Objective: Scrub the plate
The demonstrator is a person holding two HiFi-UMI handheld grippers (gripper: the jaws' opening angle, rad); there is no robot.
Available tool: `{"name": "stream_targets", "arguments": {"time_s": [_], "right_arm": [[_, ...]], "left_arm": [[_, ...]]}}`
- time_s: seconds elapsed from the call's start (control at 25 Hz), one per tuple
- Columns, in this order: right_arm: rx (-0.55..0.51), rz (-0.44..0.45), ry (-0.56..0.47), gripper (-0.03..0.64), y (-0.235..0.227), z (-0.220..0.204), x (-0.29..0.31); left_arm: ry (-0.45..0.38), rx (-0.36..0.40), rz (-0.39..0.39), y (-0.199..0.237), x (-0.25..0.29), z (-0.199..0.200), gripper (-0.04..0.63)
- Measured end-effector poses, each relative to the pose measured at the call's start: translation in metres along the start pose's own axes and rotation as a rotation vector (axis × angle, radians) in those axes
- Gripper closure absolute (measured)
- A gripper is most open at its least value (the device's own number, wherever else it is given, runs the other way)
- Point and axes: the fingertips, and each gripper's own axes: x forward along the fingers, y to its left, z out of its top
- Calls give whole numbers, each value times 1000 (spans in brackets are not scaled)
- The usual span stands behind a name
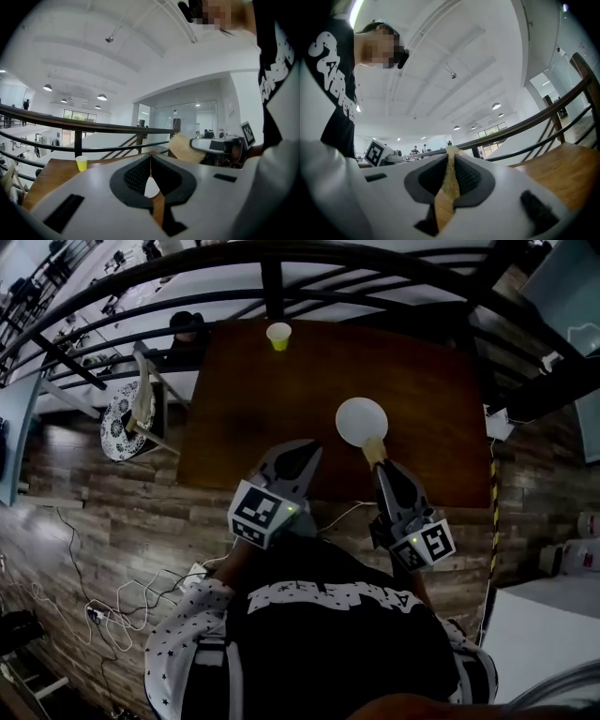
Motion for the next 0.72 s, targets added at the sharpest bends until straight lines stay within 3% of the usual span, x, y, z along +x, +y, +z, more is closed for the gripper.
{"name": "stream_targets", "arguments": {"time_s": [0.72], "right_arm": [[-64, -36, 62, 568, -32, 2, 51]], "left_arm": [[-38, -41, -4, 55, 32, 0, 580]]}}
